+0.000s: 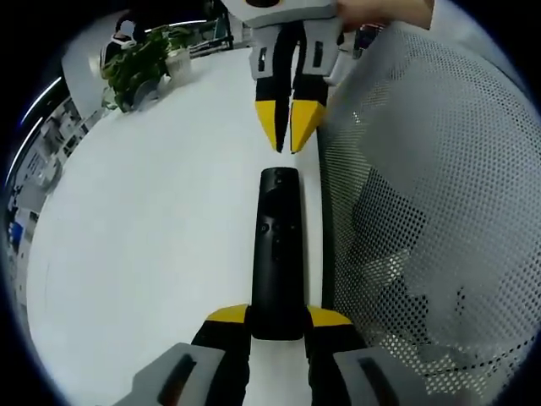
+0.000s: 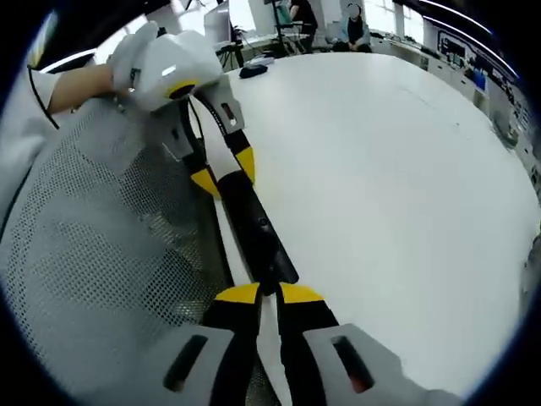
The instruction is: Press the specified remote control buttons in sequence, fully releasing each button before pressing the next.
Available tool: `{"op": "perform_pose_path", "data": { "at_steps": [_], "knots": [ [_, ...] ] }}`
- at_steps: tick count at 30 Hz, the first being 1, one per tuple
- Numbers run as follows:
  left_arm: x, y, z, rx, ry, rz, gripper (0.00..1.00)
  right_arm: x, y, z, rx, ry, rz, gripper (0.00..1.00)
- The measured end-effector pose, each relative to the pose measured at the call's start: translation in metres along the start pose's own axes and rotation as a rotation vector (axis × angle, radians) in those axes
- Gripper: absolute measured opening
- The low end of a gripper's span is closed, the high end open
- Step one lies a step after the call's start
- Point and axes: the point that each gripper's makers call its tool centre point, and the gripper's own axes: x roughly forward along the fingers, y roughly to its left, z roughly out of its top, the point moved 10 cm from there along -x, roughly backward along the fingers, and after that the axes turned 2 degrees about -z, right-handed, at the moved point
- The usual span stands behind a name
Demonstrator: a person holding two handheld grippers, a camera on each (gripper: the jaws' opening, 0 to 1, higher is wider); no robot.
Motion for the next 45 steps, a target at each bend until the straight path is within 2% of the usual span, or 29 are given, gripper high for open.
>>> {"op": "perform_pose_path", "data": {
  "at_steps": [4,13,18,26,31,37,45],
  "knots": [
    [0.0,0.0,0.0,-0.001,-0.003,-0.002,0.24,0.004,-0.002,0.001,-0.067,0.031,-0.021,0.0],
    [0.0,0.001,0.0,-0.001,-0.004,-0.002,0.24,0.013,-0.001,0.006,-0.151,0.074,-0.024,0.0],
    [0.0,0.001,0.001,0.0,-0.004,-0.003,0.24,0.015,0.001,0.011,-0.232,0.124,-0.033,0.0],
    [0.0,0.001,0.001,0.004,-0.003,-0.007,0.24,0.019,0.0,0.02,-0.236,0.219,-0.031,0.0],
    [0.001,0.002,0.001,0.005,0.002,-0.005,0.25,0.02,-0.001,0.022,-0.229,0.252,-0.019,0.0],
    [0.002,0.002,0.0,0.0,-0.009,-0.002,0.25,0.019,0.002,0.02,-0.211,0.247,-0.052,0.0],
    [0.002,0.002,0.0,-0.004,-0.011,0.002,0.25,0.016,0.003,0.014,-0.177,0.194,-0.084,0.0]
  ]
}}
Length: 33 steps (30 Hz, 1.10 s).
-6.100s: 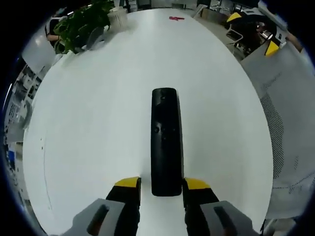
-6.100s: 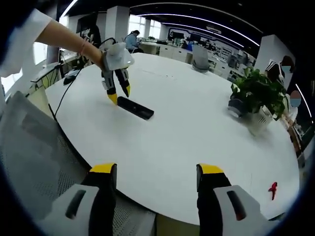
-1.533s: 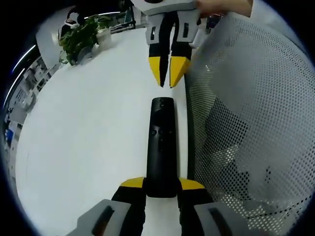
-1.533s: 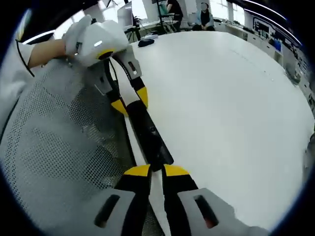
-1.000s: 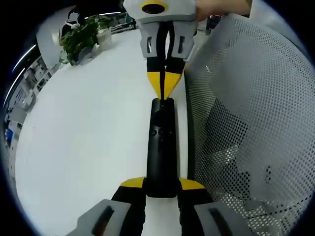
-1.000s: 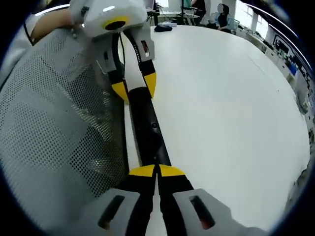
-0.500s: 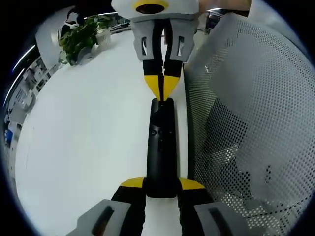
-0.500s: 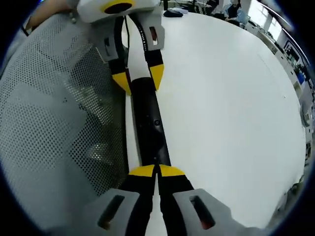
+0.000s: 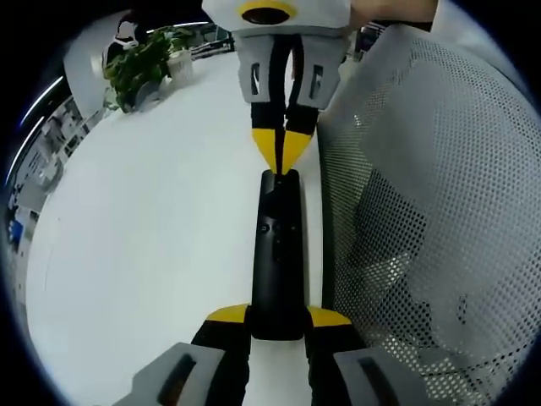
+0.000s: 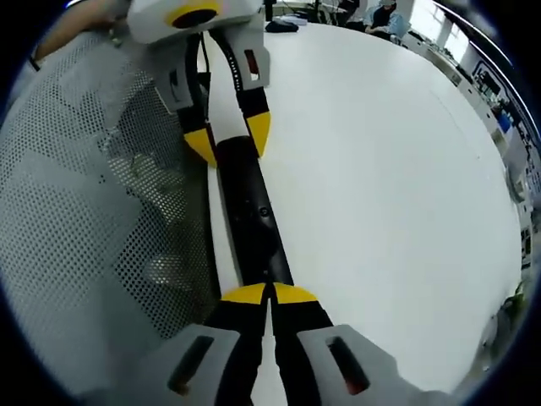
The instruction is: Press the specified remote control buttons in sequence, fully releasing each button before pressing the next.
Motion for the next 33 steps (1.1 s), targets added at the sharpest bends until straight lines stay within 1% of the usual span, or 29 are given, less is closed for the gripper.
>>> {"op": "perform_pose_path", "data": {
  "at_steps": [3,6,9,11,14,16,22,25,27,33],
  "knots": [
    [0.0,0.0,0.0,-0.002,-0.003,0.0,0.25,0.0,-0.001,0.0,0.034,-0.008,0.007,0.0],
    [0.0,0.0,-0.001,-0.002,-0.004,0.0,0.25,0.0,-0.002,0.001,0.038,0.0,0.012,0.0],
    [0.001,0.0,-0.001,0.001,-0.004,0.0,0.25,0.001,-0.002,0.003,0.026,0.014,0.014,0.0],
    [0.0,0.0,0.0,0.001,-0.004,0.0,0.25,0.0,-0.001,0.003,0.003,0.015,0.005,0.0],
    [-0.001,-0.001,0.0,0.002,-0.002,0.002,0.25,0.0,0.0,0.004,0.002,0.002,-0.003,0.01],
    [0.0,-0.001,0.001,0.003,0.001,0.002,0.25,0.0,0.0,0.006,0.008,-0.022,0.002,0.02],
    [0.001,0.0,0.001,0.01,0.008,0.003,0.25,0.001,0.002,0.011,0.002,-0.044,-0.005,0.02],
    [0.001,0.0,0.002,0.014,0.014,0.003,0.25,0.005,0.005,0.014,-0.003,-0.032,0.008,0.02],
    [0.001,0.0,0.002,0.015,0.015,0.003,0.25,0.005,0.006,0.015,-0.021,-0.023,-0.007,0.01],
    [0.0,-0.001,0.002,0.021,0.021,0.001,0.25,0.005,0.004,0.016,-0.006,-0.011,-0.001,0.0]
  ]
}}
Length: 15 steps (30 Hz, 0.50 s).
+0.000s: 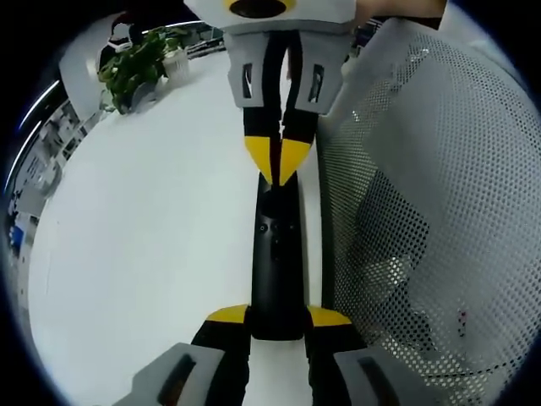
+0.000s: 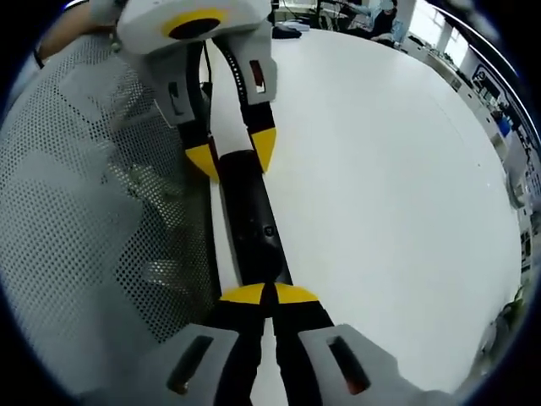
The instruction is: Press the specified remote control buttons in sequence, fully releasing each button before pressing the next.
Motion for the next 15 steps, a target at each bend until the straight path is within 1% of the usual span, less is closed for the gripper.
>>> {"op": "perform_pose_path", "data": {
  "at_steps": [9,15],
  "knots": [
    [-0.0001,0.0003,0.0007,0.003,0.009,-0.003,0.25,0.0008,-0.0029,0.0007,0.027,0.005,0.016,0.0],
    [-0.0009,-0.0002,0.0011,0.005,0.014,-0.002,0.25,0.0012,-0.0061,0.0004,0.083,0.01,0.039,0.0]
  ]
}}
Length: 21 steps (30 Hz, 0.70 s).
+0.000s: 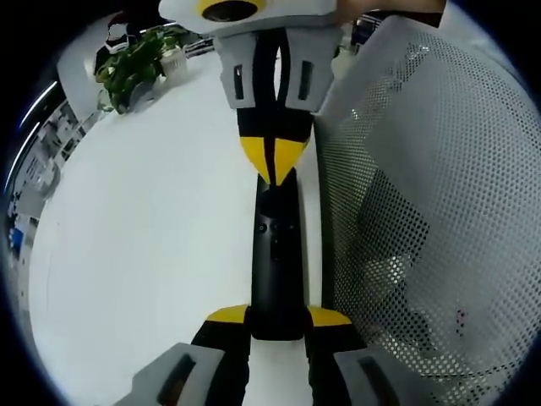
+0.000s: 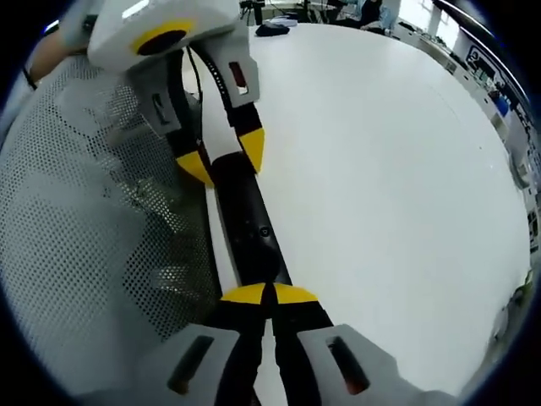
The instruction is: Press the specified remote control buttons in sequence, fully releasing each button before pressing the next.
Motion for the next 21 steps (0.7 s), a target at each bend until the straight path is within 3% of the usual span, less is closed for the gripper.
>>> {"op": "perform_pose_path", "data": {
  "at_steps": [21],
  "knots": [
    [0.0012,0.0011,0.0006,-0.003,0.007,-0.001,0.25,-0.0001,0.0008,-0.0021,-0.002,-0.01,-0.013,0.0]
  ]
}}
